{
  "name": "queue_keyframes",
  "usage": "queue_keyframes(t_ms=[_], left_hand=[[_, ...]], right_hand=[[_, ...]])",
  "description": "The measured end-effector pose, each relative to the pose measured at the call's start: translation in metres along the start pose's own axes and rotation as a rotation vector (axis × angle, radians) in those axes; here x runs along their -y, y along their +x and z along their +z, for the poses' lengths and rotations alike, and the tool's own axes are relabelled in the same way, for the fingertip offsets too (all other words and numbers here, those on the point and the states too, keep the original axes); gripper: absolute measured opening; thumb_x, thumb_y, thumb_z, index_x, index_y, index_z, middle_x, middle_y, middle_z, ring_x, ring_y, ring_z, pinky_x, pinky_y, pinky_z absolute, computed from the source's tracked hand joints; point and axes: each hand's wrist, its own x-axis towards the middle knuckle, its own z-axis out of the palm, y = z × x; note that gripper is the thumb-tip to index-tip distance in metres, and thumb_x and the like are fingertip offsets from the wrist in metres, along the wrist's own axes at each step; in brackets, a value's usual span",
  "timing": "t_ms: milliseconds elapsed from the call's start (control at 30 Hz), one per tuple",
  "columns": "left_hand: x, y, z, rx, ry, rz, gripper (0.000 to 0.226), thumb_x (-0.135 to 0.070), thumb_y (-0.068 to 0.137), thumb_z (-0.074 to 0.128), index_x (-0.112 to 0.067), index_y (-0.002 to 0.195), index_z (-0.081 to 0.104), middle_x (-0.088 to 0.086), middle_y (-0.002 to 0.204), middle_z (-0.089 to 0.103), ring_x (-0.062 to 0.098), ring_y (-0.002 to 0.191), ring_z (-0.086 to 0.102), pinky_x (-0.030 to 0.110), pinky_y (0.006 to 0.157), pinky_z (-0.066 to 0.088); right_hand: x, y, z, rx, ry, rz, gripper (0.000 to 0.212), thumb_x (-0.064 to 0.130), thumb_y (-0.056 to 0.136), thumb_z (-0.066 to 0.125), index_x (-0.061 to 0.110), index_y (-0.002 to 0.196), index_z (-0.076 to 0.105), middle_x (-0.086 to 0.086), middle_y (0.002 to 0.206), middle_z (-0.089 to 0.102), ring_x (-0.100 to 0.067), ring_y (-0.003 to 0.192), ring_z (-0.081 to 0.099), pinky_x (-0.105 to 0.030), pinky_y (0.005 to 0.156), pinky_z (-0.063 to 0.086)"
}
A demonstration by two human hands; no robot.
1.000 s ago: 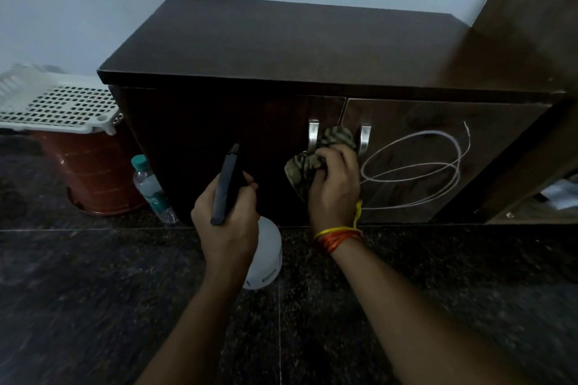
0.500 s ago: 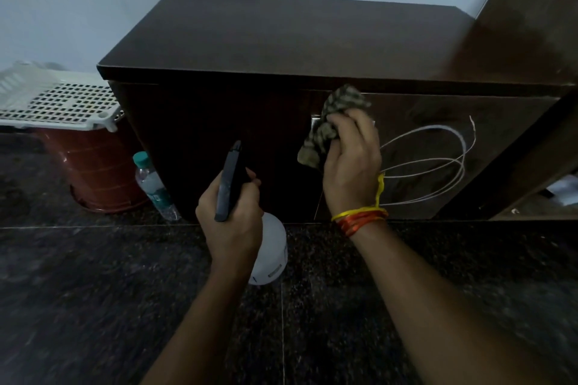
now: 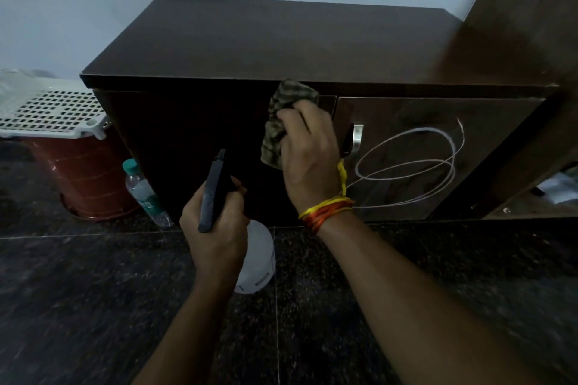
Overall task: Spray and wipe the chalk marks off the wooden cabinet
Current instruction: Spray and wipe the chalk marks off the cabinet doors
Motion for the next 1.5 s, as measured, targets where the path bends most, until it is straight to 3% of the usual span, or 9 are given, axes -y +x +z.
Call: queue_keyframes(t_ms=[200, 367, 467, 600, 700, 933, 1100, 1267, 1500], left_hand=[[-0.001, 0.002, 0.001, -0.004, -0.027, 0.007, 0.016, -0.005, 0.080, 0.048, 0.006, 0.075, 0.060, 0.031, 0.057, 0.049, 0.036, 0.050, 0.045, 0.026, 0.042, 0.035], [-0.001, -0.002, 0.001, 0.007, -0.050, 0.000, 0.017, -0.005, 0.079, 0.047, 0.006, 0.079, 0.061, 0.033, 0.059, 0.048, 0.040, 0.052, 0.042, 0.026, 0.043, 0.034], [0.001, -0.001, -0.003, 0.001, -0.049, -0.007, 0.017, -0.005, 0.079, 0.047, 0.005, 0.079, 0.061, 0.033, 0.061, 0.051, 0.038, 0.051, 0.043, 0.025, 0.042, 0.035], [0.004, 0.001, -0.005, -0.011, -0.057, -0.013, 0.016, -0.004, 0.080, 0.047, 0.005, 0.076, 0.060, 0.034, 0.061, 0.050, 0.039, 0.052, 0.043, 0.029, 0.042, 0.035], [0.005, 0.001, -0.003, -0.017, -0.035, -0.001, 0.017, -0.003, 0.079, 0.047, 0.007, 0.073, 0.059, 0.033, 0.059, 0.050, 0.037, 0.051, 0.044, 0.028, 0.043, 0.035], [-0.002, -0.001, -0.001, 0.004, -0.056, 0.002, 0.017, -0.005, 0.079, 0.047, 0.005, 0.077, 0.060, 0.032, 0.061, 0.050, 0.036, 0.051, 0.044, 0.033, 0.044, 0.035], [-0.003, -0.004, 0.001, -0.015, -0.057, 0.008, 0.017, -0.006, 0.080, 0.047, 0.005, 0.077, 0.060, 0.033, 0.059, 0.050, 0.039, 0.049, 0.043, 0.033, 0.043, 0.035], [-0.003, -0.006, 0.009, 0.009, -0.054, 0.014, 0.017, -0.005, 0.081, 0.047, 0.007, 0.076, 0.058, 0.033, 0.059, 0.048, 0.043, 0.051, 0.042, 0.037, 0.043, 0.033], [-0.005, -0.011, 0.018, 0.018, -0.042, 0.032, 0.019, -0.007, 0.083, 0.047, 0.006, 0.078, 0.059, 0.033, 0.060, 0.048, 0.042, 0.050, 0.041, 0.038, 0.044, 0.035]], right_hand=[[-0.012, -0.011, -0.002, -0.037, 0.089, 0.280, 0.029, 0.006, 0.081, 0.059, 0.007, 0.110, 0.057, -0.012, 0.117, 0.050, -0.029, 0.109, 0.053, -0.040, 0.091, 0.049], [-0.015, -0.040, 0.016, -0.010, 0.149, 0.414, 0.039, -0.001, 0.077, 0.065, 0.003, 0.113, 0.051, -0.015, 0.114, 0.051, -0.021, 0.104, 0.049, -0.017, 0.084, 0.038], [-0.026, -0.058, 0.022, -0.007, 0.175, 0.481, 0.032, -0.004, 0.075, 0.065, -0.002, 0.105, 0.054, -0.018, 0.102, 0.056, -0.020, 0.095, 0.049, -0.016, 0.080, 0.037], [-0.012, -0.032, 0.012, -0.105, 0.174, 0.456, 0.026, 0.006, 0.077, 0.069, 0.004, 0.100, 0.058, -0.010, 0.099, 0.061, -0.019, 0.092, 0.056, -0.013, 0.073, 0.035], [-0.005, -0.007, 0.007, -0.095, 0.068, 0.494, 0.023, 0.013, 0.078, 0.068, 0.012, 0.096, 0.053, -0.003, 0.098, 0.059, -0.018, 0.089, 0.056, -0.020, 0.067, 0.033], [-0.017, -0.039, 0.018, -0.060, 0.160, 0.392, 0.026, -0.004, 0.072, 0.063, 0.004, 0.095, 0.053, -0.009, 0.093, 0.053, -0.010, 0.083, 0.046, -0.013, 0.072, 0.031], [-0.012, -0.017, 0.006, -0.017, 0.097, 0.457, 0.024, 0.008, 0.074, 0.066, 0.012, 0.093, 0.052, -0.003, 0.094, 0.058, -0.016, 0.084, 0.054, -0.022, 0.066, 0.036], [-0.007, 0.002, -0.001, -0.144, 0.104, 0.409, 0.019, 0.000, 0.073, 0.063, 0.009, 0.087, 0.053, -0.005, 0.090, 0.057, -0.017, 0.081, 0.052, -0.020, 0.065, 0.033], [-0.031, -0.047, 0.012, 0.048, 0.190, 0.354, 0.020, -0.009, 0.070, 0.052, 0.006, 0.083, 0.048, -0.010, 0.086, 0.048, -0.011, 0.075, 0.038, -0.019, 0.064, 0.026]])
